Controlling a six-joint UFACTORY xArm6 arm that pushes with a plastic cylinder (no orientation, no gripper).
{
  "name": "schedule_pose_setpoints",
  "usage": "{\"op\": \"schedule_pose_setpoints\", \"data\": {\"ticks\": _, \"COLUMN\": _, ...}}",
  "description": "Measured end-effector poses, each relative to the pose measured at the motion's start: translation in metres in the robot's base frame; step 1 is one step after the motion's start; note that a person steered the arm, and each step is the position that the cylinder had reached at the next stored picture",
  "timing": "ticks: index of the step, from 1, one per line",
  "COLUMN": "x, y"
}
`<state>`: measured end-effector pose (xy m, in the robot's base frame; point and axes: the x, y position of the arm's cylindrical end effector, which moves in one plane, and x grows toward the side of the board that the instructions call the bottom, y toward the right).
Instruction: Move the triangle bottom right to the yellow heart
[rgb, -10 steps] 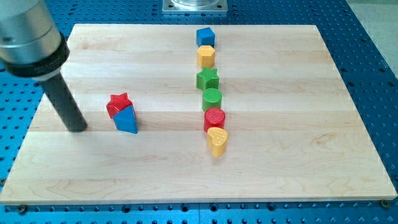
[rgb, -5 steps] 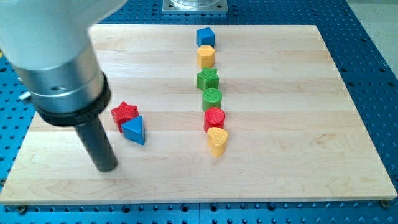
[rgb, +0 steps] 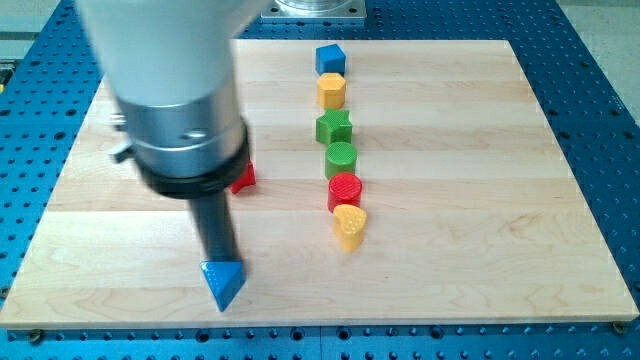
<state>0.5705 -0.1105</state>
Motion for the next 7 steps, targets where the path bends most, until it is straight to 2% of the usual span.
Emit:
{"op": "schedule_pose_setpoints", "data": {"ticks": 2, "x": 0.044, "y": -0.036}}
{"op": "schedule_pose_setpoints", "data": {"ticks": 4, "x": 0.048, "y": -0.042}}
{"op": "schedule_pose_setpoints", "data": {"ticks": 5, "x": 0.047, "y": -0.020}}
{"op": "schedule_pose_setpoints", "data": {"ticks": 7, "x": 0.042, "y": 0.083}}
